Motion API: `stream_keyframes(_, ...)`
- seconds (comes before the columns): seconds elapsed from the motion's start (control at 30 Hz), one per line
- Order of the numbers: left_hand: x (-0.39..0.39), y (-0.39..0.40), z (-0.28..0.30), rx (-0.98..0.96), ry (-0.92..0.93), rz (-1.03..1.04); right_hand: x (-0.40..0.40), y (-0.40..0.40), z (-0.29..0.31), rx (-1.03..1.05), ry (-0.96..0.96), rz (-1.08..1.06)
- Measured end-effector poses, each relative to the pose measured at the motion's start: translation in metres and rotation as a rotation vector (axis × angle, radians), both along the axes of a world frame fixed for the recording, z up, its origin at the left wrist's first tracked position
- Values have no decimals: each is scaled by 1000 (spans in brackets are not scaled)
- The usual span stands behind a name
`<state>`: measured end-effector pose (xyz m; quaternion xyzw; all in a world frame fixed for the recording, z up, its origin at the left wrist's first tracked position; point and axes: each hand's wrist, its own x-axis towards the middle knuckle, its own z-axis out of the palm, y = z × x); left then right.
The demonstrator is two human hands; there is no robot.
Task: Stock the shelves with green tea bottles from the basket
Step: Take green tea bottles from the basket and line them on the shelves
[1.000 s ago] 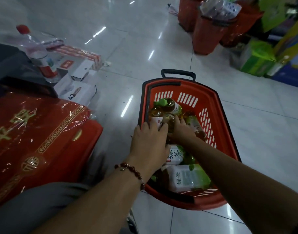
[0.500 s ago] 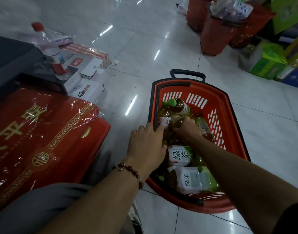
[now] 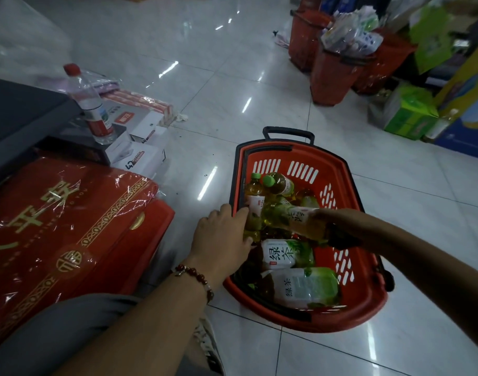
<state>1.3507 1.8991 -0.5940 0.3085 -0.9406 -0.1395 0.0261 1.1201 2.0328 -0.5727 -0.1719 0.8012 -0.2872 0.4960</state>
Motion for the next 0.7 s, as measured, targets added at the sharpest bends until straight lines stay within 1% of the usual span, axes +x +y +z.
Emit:
stream_keyframes(0.13,1,13,9,17,95,-89,16,10,47,-8,11,227)
stream_keyframes(0.27,2,28,22,56,160,-187,34,5,84,-17,160,440)
stream_keyframes(0.33,8,33,30,88,248,-178,47,0,98,-31,201,520)
stream_keyframes(0.4,20,31,38,131,341,-123,64,-2,112,-85,216,560)
stream_keyframes(0.43,27,30,42,177,382,-82,72,-2,118,-143,202,549)
stream_keyframes(0.53,47,25,45,387,526,73,96,-3,132,-364,108,483)
stream_keyframes(0.6,58,24,46,513,674,197,112,-5,130,-472,93,451)
stream_keyframes(0.7,74,24,51,682,874,322,142,-12,111,-489,83,487)
